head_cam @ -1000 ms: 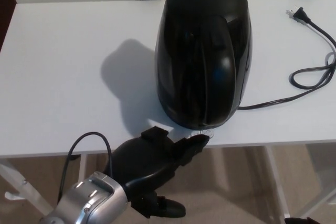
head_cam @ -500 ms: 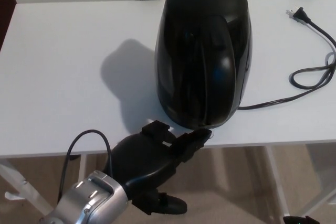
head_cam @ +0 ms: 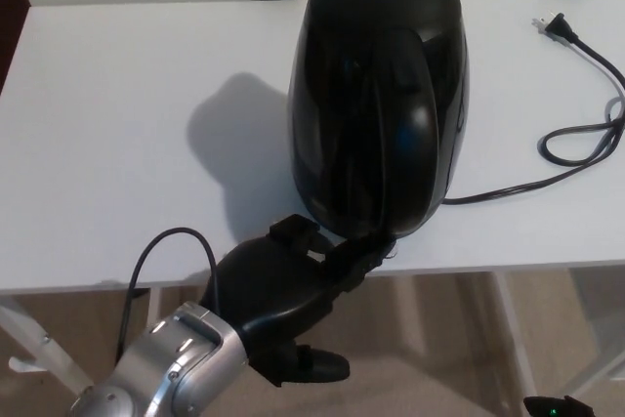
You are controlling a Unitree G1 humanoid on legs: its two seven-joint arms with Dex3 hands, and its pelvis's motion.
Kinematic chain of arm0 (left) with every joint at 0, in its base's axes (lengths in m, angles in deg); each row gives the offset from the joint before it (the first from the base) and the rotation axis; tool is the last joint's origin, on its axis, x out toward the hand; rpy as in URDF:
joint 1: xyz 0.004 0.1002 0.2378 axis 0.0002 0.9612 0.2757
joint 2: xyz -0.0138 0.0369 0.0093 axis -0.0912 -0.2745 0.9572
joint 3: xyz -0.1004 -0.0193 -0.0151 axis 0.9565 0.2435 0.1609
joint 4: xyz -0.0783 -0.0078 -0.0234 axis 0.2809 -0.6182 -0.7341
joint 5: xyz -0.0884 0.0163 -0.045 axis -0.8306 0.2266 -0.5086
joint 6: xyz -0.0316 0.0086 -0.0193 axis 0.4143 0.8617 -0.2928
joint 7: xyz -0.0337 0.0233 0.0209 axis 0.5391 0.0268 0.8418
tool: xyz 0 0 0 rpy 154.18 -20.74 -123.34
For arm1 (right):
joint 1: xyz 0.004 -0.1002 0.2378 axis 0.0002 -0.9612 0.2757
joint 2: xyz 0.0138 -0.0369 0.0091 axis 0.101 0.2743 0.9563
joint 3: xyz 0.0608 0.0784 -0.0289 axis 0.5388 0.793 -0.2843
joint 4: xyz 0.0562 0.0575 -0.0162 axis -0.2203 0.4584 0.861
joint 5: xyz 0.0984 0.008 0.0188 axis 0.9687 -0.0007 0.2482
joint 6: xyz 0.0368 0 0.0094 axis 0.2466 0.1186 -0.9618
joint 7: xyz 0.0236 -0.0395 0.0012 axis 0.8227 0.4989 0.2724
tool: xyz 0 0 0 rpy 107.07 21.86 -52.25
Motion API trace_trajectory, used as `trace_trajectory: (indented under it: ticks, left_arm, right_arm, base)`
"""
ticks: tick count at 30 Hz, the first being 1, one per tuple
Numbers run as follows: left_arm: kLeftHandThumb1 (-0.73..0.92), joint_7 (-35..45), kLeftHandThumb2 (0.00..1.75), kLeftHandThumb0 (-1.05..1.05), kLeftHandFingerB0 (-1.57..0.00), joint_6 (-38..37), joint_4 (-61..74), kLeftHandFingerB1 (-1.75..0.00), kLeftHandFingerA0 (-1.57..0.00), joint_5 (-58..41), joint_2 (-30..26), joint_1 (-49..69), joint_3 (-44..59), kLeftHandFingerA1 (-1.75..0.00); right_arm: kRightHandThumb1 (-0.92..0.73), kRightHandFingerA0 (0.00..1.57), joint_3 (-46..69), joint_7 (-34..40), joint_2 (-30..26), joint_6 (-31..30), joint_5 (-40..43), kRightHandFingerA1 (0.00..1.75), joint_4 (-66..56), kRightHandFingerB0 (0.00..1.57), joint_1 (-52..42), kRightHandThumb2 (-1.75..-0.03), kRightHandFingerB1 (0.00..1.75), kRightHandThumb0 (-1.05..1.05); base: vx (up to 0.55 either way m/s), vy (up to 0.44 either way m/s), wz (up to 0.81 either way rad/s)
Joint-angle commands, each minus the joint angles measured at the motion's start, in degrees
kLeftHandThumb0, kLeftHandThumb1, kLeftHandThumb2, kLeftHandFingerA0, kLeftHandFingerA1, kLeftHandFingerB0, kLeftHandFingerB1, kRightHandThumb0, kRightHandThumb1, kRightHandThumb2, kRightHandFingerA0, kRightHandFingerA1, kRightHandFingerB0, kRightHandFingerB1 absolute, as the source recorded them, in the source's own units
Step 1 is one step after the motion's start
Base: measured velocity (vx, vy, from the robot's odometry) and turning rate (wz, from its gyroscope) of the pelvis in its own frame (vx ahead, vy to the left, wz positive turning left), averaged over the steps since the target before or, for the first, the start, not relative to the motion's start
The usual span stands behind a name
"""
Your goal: The robot walk towards a table in front and click the button on the base of the boilling pot using its left middle finger
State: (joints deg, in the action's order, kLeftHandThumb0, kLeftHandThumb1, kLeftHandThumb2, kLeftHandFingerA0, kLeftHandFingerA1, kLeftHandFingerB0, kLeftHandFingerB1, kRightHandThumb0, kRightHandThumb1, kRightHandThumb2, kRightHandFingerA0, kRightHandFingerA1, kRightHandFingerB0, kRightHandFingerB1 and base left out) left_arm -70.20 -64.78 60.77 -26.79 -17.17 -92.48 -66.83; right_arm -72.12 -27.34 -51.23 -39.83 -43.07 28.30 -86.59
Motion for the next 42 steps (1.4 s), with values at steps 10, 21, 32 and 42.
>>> trace_trajectory:
  ticks: [10,21,32,42]
  left_arm:
    - [0.74,0.6,0.63,-0.86,0.0,2.1,-3.6,-0.04,-0.93,2.5,1.4,-2.2,-1.6,-0.81]
    - [0.61,4.1,0.98,-0.88,0.0,5.8,-11.7,-0.08,-0.88,5.0,2.3,-2.1,-5.8,-0.6]
    - [0.6,2.9,0.98,-0.87,0.0,5.6,-14.2,-0.09,-0.85,4.4,1.9,-1.0,-6.8,-0.63]
    - [0.63,-1.2,0.96,-0.94,0.0,0.8,-2.4,0.0,-0.86,2.3,-0.5,2.6,-4.7,-0.96]
  right_arm:
    - [-0.65,0.57,0.2,-0.1,-1.0,-0.5,-0.1,0.54,-0.3,0.27,0.0,-0.58,0.39,-0.1]
    - [-0.63,0.52,0.2,-0.9,-0.9,-0.9,0.1,0.56,-3.0,0.25,-0.8,-0.58,0.41,-0.16]
    - [-0.65,0.55,-0.2,-0.1,-1.1,-2.2,-0.6,0.53,-3.4,0.26,-0.4,-0.58,0.39,-0.08]
    - [-0.42,0.4,-0.4,-0.3,-1.1,-2.8,-0.7,0.62,-4.4,0.15,-1.4,-0.87,0.5,-0.16]
  base:
    - [0.0,0.0,0.0]
    - [0.0,0.0,0.0]
    - [0.0,0.0,0.0]
    - [0.0,0.0,0.0]
